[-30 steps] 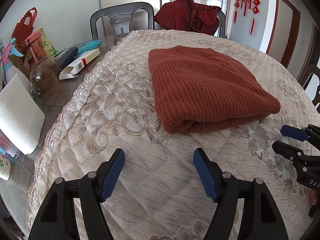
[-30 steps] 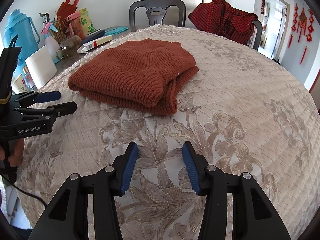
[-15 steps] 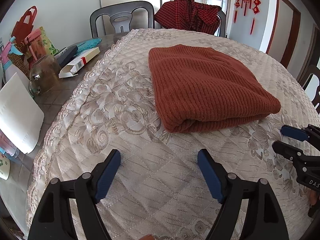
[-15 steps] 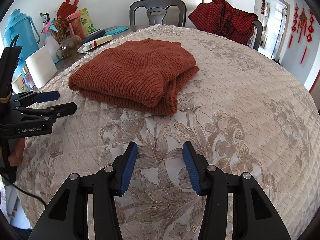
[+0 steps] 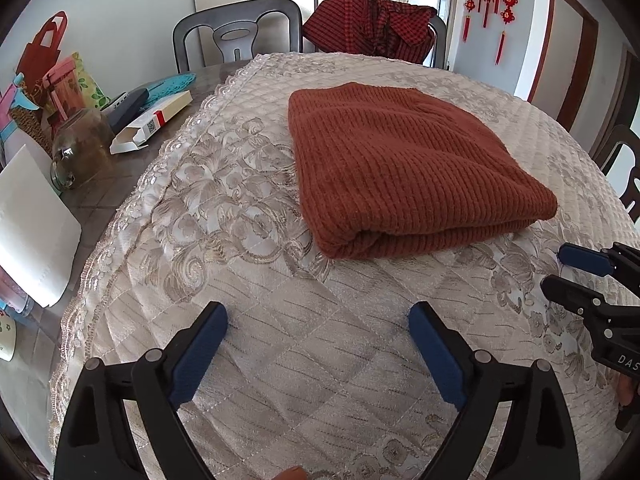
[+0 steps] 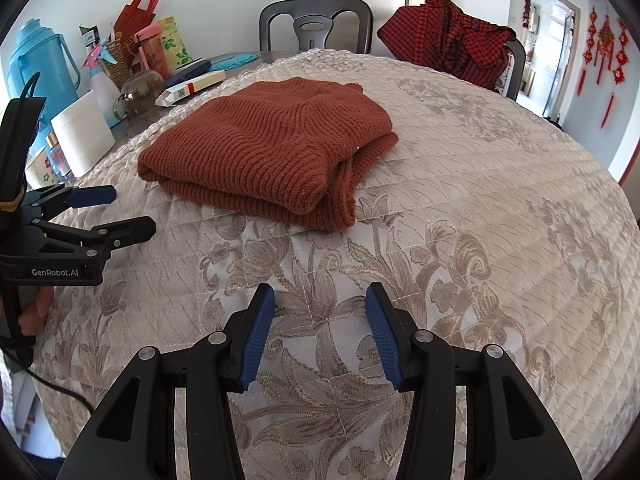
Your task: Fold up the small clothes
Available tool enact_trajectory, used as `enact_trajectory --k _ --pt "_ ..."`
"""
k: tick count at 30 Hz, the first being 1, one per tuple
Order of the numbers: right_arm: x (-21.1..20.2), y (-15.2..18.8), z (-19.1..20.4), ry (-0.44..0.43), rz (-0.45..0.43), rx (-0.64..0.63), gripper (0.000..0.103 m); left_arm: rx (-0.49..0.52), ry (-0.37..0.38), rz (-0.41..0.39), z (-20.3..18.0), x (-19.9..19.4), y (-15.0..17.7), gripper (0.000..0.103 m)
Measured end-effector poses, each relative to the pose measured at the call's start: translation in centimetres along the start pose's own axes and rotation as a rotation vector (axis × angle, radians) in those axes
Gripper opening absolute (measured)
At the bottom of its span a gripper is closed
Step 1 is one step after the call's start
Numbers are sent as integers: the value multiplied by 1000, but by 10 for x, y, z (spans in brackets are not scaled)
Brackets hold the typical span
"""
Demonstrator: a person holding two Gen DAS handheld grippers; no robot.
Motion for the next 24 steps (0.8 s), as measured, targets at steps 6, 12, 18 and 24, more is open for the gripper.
enact_trajectory --k 6,12,18,24 --pt "0 0 0 0 0 0 49 -1 1 0 0 0 0 95" --pt "0 0 0 0 0 0 49 -2 2 0 0 1 0 95" --pt "0 0 0 0 0 0 49 -3 4 0 0 1 0 96" --pt "0 0 0 0 0 0 49 -3 7 2 0 1 1 98"
Point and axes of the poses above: each gripper's, at about its wrist camera, not at the fingertips, and x roughly the way its jaws point, z to its left, y to its underside, the point moved 2 cm from there along x, roughly the way its jaws point, and after that the axes turned 10 degrees about -z, right-handed, at the moved point
